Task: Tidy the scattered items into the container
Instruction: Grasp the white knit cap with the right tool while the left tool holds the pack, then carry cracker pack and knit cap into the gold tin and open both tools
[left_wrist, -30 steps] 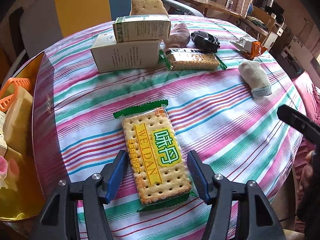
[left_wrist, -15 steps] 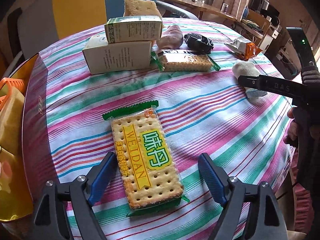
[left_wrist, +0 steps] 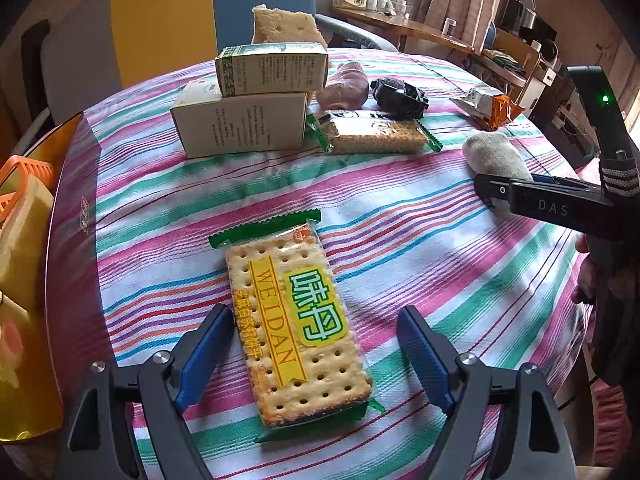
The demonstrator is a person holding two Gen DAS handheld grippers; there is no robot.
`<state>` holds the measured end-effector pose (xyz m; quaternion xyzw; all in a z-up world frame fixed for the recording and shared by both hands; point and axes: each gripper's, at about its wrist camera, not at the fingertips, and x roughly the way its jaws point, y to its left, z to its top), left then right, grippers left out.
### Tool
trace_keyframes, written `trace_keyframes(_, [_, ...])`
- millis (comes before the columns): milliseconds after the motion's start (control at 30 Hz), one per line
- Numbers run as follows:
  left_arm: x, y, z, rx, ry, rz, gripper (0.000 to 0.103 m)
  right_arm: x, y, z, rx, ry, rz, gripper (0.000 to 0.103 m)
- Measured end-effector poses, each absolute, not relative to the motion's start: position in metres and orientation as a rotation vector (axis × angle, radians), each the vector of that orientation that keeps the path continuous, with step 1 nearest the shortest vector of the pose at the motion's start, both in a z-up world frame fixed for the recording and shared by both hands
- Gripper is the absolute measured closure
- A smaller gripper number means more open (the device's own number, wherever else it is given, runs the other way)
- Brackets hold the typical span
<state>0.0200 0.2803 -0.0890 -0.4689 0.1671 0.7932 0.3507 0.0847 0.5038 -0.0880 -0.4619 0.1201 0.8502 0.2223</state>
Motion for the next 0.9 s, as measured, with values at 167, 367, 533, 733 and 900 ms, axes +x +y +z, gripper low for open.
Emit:
trace_keyframes(167, [0.014, 0.264, -0.084, -1.229, 0.354, 2.068, 0.041, 0.094, 0.485, -0.085, -1.27, 0.305, 2.401, 0.041])
trace_keyframes(367, [0.017, 0.244, -0.081, -1.24, 0.283, 2.054, 0.051, 0.106, 0.453, -0.086, -1.294, 0.35, 2.476, 0.041])
trace_keyframes(533, [0.027, 0.233, -0.08, -1.227, 0.286, 2.051, 0.052, 0.117, 0.427, -0.086, -1.306, 0.356, 2.505, 0.041])
trace_keyframes(733, [0.041, 0.226, -0.079, -1.212, 0.32, 2.074, 0.052, 0.125, 0.405, -0.089, -1.33, 0.296, 2.522, 0.04])
trace_keyframes(900, [0.048, 0.214, -0.07, -1.172, 0.311, 2.105, 0.052, 0.13, 0.395, -0.087, -1.343, 0.286, 2.529, 0.041])
